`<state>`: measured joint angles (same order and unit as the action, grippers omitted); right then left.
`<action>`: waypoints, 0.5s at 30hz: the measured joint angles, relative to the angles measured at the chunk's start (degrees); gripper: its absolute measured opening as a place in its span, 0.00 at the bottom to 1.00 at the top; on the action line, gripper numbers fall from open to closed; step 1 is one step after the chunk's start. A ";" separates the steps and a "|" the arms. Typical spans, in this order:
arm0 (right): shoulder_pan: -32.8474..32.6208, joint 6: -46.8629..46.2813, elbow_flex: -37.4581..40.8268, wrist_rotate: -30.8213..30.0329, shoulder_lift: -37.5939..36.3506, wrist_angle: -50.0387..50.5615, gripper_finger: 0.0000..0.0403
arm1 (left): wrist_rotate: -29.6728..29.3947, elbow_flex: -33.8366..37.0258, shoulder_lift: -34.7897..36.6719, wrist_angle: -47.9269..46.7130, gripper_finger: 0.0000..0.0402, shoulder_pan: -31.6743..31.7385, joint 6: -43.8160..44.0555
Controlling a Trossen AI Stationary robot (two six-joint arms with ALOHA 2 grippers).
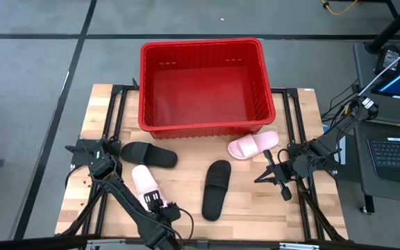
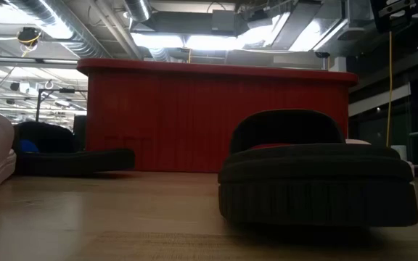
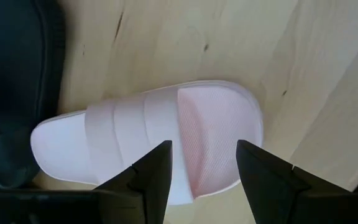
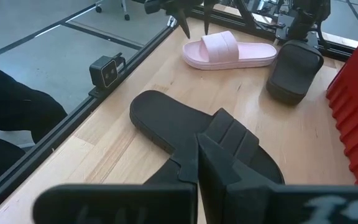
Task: Pick and place slides into bin
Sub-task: Put the top pink slide into the red bin
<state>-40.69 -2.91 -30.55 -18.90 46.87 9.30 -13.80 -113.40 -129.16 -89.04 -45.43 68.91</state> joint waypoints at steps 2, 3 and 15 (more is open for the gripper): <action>0.00 0.04 0.00 0.00 0.00 0.00 0.01 | 0.00 0.00 0.00 1.22 0.43 0.02 0.84; 0.00 0.06 0.00 0.00 0.02 0.00 0.01 | -0.01 0.00 0.00 2.04 0.43 0.02 0.85; 0.00 -0.03 0.00 0.00 0.00 -0.15 0.01 | 9.63 0.00 0.00 4.78 0.43 1.84 -4.12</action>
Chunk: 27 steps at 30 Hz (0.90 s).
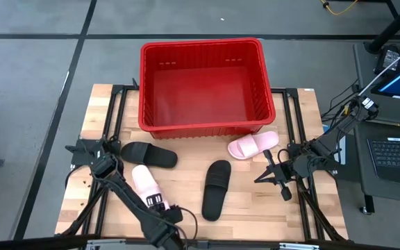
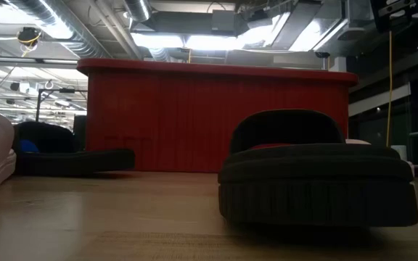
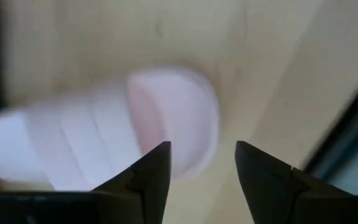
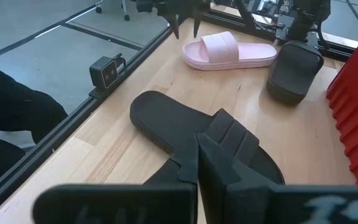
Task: Pick and place slides into bin
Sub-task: Put the top pink slide into the red bin
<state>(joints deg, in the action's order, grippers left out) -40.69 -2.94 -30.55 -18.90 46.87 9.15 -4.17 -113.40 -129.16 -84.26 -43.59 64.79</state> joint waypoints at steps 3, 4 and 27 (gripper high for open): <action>-0.01 -0.02 0.00 0.00 0.00 -0.48 0.01 | 0.98 -0.38 0.00 -0.54 0.43 0.98 0.47; -0.01 -0.02 0.00 0.00 0.00 -0.74 0.01 | -1.09 -1.07 -0.04 -1.21 0.43 0.99 0.41; -0.02 -2.88 0.00 0.02 0.02 -1.25 0.01 | -15.50 -10.62 -3.83 -5.78 0.43 -1.03 -0.05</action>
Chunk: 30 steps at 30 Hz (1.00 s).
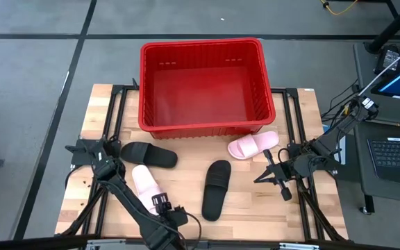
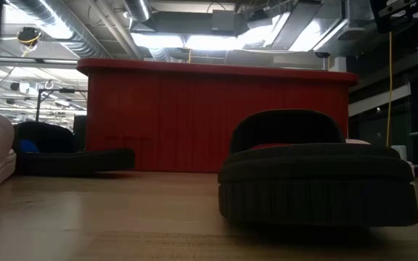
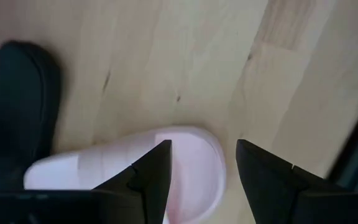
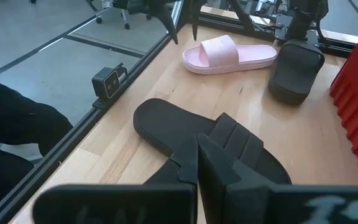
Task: Pick and place slides into bin
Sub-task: Put the top pink slide into the red bin
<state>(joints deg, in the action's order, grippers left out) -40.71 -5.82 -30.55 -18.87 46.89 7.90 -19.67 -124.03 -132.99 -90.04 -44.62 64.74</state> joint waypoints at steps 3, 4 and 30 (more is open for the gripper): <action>0.00 -0.10 0.00 0.00 -0.02 0.06 0.01 | -0.94 0.02 -1.31 0.04 0.43 0.02 -1.73; 0.00 -0.13 0.00 0.00 -0.02 0.02 0.01 | -1.17 0.02 -1.54 0.02 0.43 0.02 -2.05; 0.00 0.02 0.00 0.00 -0.02 0.12 0.01 | 4.34 0.02 -3.43 5.17 0.43 -3.30 -0.54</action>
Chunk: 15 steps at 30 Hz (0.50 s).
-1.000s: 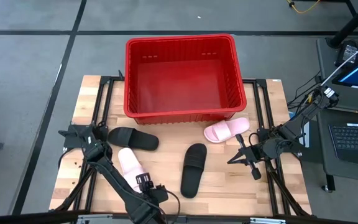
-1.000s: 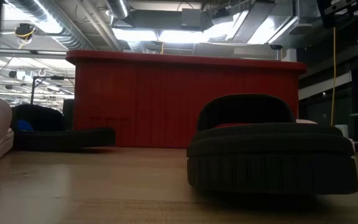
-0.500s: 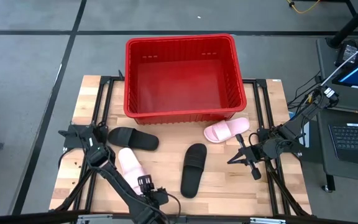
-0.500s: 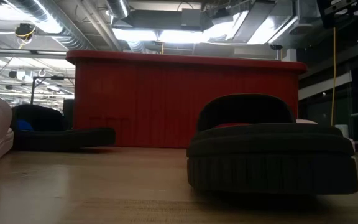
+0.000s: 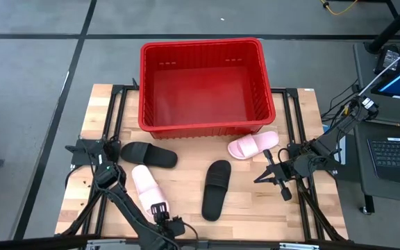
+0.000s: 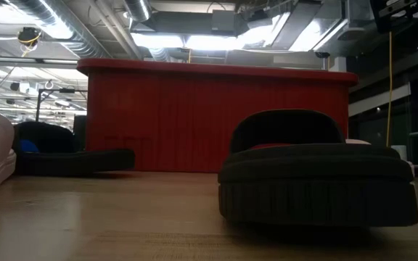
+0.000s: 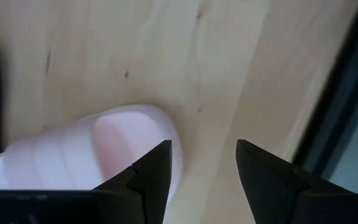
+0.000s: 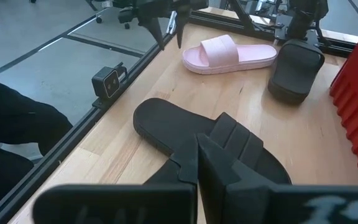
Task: Pick and place slides into bin
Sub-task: Put the top pink slide into the red bin
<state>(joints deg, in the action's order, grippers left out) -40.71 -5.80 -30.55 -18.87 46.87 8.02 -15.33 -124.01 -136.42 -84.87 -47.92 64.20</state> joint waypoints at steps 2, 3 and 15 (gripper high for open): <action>0.00 0.00 0.00 0.00 0.00 0.00 0.01 | -0.06 0.00 0.00 1.73 0.43 0.00 0.25; 0.00 0.00 0.00 0.00 0.00 0.02 0.01 | -0.05 0.00 0.00 2.39 0.43 0.00 0.51; 0.00 0.15 0.00 0.00 0.00 0.04 0.01 | -0.02 0.00 0.04 -1.47 0.43 -0.68 2.59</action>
<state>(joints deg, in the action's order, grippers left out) -40.71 -5.65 -30.55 -18.87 46.87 8.05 -15.35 -124.01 -136.38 -86.34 -48.60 66.80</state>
